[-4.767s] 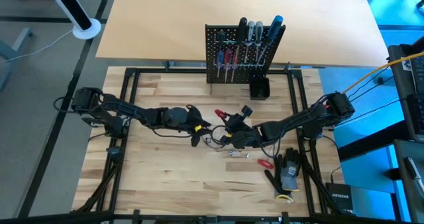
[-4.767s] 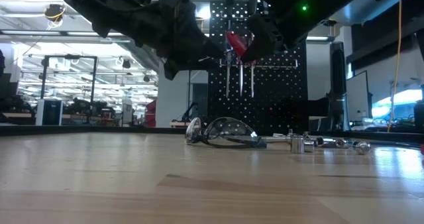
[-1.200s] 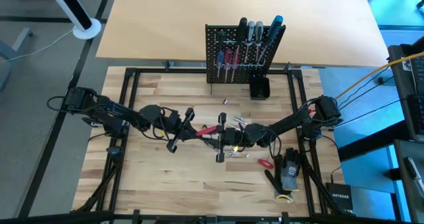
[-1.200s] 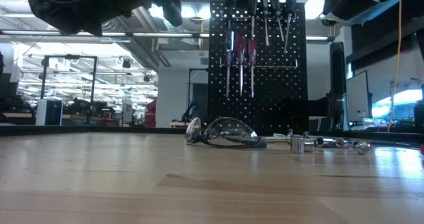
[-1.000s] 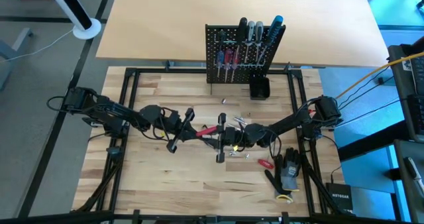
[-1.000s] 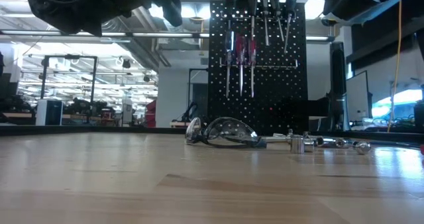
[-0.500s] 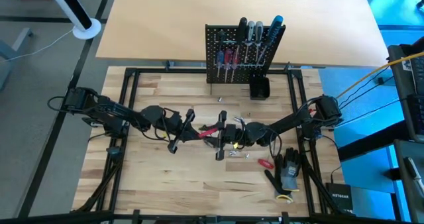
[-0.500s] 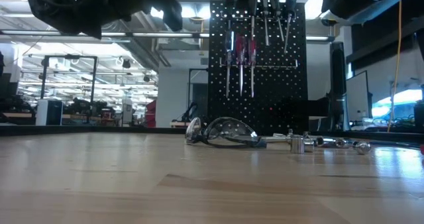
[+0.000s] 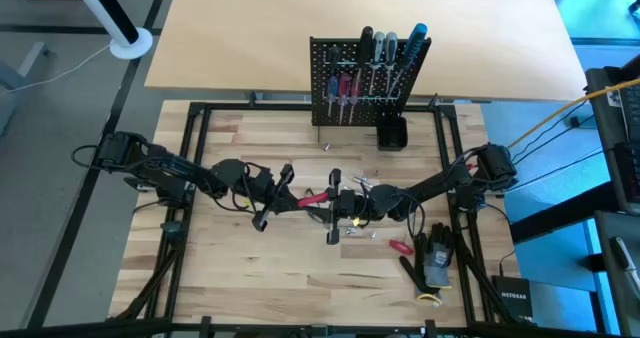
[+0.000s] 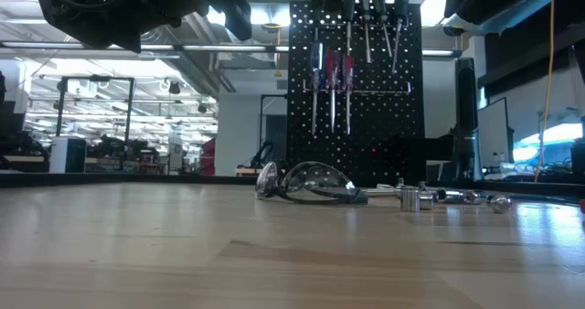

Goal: Hang tools onto peg board
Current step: Hang the red allen wrench on the peg board

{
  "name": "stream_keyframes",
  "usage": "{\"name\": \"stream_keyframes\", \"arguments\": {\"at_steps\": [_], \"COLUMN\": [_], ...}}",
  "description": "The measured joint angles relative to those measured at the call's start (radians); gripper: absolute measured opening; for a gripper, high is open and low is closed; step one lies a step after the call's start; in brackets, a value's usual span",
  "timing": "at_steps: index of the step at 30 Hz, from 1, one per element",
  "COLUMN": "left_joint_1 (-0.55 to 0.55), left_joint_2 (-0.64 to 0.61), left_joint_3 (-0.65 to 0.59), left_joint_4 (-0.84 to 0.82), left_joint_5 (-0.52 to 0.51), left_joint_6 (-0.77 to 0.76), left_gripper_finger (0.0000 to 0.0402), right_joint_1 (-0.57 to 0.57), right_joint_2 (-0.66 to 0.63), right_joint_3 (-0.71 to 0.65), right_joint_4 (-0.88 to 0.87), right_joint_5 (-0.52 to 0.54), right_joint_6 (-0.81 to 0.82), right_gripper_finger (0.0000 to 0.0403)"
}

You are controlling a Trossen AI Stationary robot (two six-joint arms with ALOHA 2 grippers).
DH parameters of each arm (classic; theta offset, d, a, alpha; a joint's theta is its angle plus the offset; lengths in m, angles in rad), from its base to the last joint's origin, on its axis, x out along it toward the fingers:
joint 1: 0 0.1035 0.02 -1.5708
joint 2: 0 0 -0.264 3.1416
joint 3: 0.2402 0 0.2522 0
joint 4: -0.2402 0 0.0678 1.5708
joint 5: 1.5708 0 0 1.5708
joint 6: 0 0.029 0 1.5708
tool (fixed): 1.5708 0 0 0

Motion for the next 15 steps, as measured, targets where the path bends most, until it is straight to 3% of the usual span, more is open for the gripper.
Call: {"name": "stream_keyframes", "arguments": {"at_steps": [5,15], "left_joint_1": [0.000,0.017], "left_joint_2": [0.000,-0.002], "left_joint_3": [0.000,0.000], "left_joint_4": [-0.001,-0.013], "left_joint_5": [0.001,0.003], "left_joint_6": [0.004,-0.043], "left_gripper_finger": [0.0000,0.0022], "right_joint_1": [0.001,0.001], "right_joint_2": [-0.001,-0.003], "right_joint_3": [0.000,-0.001], "right_joint_4": [-0.007,-0.014], "right_joint_5": [-0.001,0.027], "right_joint_6": [-0.022,-0.031], "right_gripper_finger": [0.0010,0.0006]}}
